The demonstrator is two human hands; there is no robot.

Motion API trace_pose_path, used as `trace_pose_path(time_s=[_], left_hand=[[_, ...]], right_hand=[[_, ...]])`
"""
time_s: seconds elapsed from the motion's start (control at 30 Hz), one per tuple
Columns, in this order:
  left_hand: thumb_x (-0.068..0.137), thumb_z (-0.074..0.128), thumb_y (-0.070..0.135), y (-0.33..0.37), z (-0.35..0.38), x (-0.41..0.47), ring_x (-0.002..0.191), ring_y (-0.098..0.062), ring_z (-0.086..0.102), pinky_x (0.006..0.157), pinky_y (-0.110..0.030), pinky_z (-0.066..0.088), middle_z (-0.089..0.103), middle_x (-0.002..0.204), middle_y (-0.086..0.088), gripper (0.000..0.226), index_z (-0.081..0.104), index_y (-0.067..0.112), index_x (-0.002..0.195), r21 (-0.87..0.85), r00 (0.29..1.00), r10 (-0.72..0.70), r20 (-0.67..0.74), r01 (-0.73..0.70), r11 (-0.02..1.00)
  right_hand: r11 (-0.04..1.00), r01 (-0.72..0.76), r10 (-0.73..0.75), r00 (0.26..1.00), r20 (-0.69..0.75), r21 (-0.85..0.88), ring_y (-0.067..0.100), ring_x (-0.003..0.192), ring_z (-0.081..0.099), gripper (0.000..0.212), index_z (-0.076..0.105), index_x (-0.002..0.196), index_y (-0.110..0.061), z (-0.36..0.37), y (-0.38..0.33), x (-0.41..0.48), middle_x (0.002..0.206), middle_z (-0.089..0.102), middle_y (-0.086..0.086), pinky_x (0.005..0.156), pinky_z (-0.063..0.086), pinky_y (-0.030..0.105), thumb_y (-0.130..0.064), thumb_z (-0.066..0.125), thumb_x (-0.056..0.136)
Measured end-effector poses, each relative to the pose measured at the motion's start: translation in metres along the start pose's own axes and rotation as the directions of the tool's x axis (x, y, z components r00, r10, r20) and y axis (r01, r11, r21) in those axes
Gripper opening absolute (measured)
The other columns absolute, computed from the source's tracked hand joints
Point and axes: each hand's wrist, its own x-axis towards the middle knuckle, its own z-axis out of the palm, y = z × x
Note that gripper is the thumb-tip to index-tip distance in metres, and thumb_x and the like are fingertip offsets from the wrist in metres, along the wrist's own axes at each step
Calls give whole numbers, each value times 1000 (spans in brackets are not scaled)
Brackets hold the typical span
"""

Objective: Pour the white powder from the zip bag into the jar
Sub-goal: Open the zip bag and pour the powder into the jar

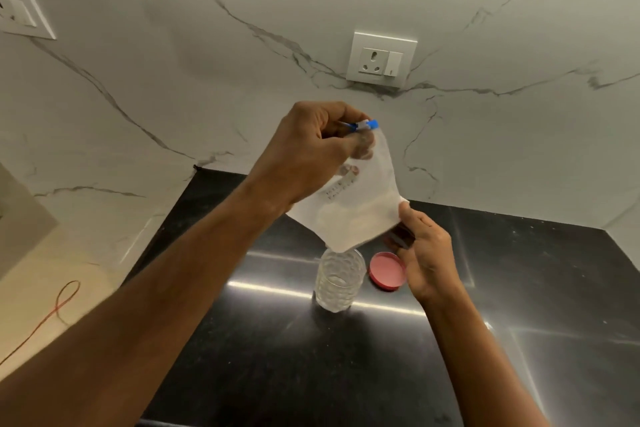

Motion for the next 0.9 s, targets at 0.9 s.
trace_pose_path(time_s=[0.9], left_hand=[[99, 67, 17, -104, 52, -43, 102, -20, 80, 84, -36, 67, 84, 104, -5, 16, 73, 16, 113, -471, 929, -351, 121, 365, 803]], right_hand=[[834, 429, -479, 875, -70, -346, 19, 98, 72, 16, 74, 107, -13, -93, -52, -34, 105, 75, 7, 88, 62, 33, -23, 72, 95]])
